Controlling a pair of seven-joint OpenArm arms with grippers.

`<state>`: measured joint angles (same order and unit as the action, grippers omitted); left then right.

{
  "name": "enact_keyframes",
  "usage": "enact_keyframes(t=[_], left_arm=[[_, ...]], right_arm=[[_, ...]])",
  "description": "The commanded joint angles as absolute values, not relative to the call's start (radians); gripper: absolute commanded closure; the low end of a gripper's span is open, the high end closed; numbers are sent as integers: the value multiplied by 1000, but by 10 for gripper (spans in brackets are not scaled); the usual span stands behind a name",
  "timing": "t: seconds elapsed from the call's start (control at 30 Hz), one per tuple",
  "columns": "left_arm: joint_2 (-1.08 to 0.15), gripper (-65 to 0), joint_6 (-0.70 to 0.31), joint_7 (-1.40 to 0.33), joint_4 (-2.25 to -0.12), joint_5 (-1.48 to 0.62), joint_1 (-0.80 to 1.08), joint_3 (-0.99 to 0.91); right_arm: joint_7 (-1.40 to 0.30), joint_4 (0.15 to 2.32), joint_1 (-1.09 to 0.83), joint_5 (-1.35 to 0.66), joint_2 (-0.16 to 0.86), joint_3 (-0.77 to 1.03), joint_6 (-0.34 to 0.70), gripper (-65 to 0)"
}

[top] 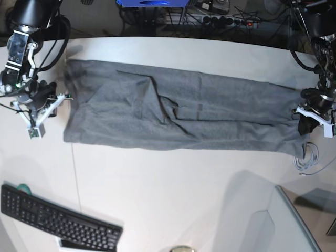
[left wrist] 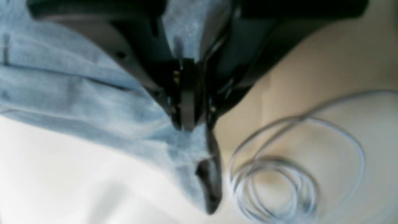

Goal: Layout the t-shirt on the table in an organized manner, then fold the t-shirt properly
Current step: 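Lift the strip end with the left gripper and fold it toward the right gripper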

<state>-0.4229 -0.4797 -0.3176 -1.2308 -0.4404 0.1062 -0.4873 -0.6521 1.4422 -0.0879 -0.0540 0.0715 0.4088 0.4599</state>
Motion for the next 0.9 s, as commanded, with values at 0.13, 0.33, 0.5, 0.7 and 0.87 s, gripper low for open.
enact_keyframes(t=[0.13,0.33,0.5,0.7,0.87], left_arm=[[-406,0,-387,-344,-1486,-456,213,-414],[-352,0,-309,-440,-1606,-456,226,-248],[-294,0,-277,-446,-1606,-383,197,-104],[-182,0,-277,-446,-1590,-245,176,-67],[-139,0,-277,-490,-1577,-186,143,2]], right_arm=[[-634,1463,-70,-62,82,412,460,-8],[-634,1463,-67,-62,84,412,460,-8],[-634,1463,-67,-62,87,414,460,-8],[-634,1463,-67,-64,88,414,460,-8],[-634,1463,-67,-64,88,414,460,-8]])
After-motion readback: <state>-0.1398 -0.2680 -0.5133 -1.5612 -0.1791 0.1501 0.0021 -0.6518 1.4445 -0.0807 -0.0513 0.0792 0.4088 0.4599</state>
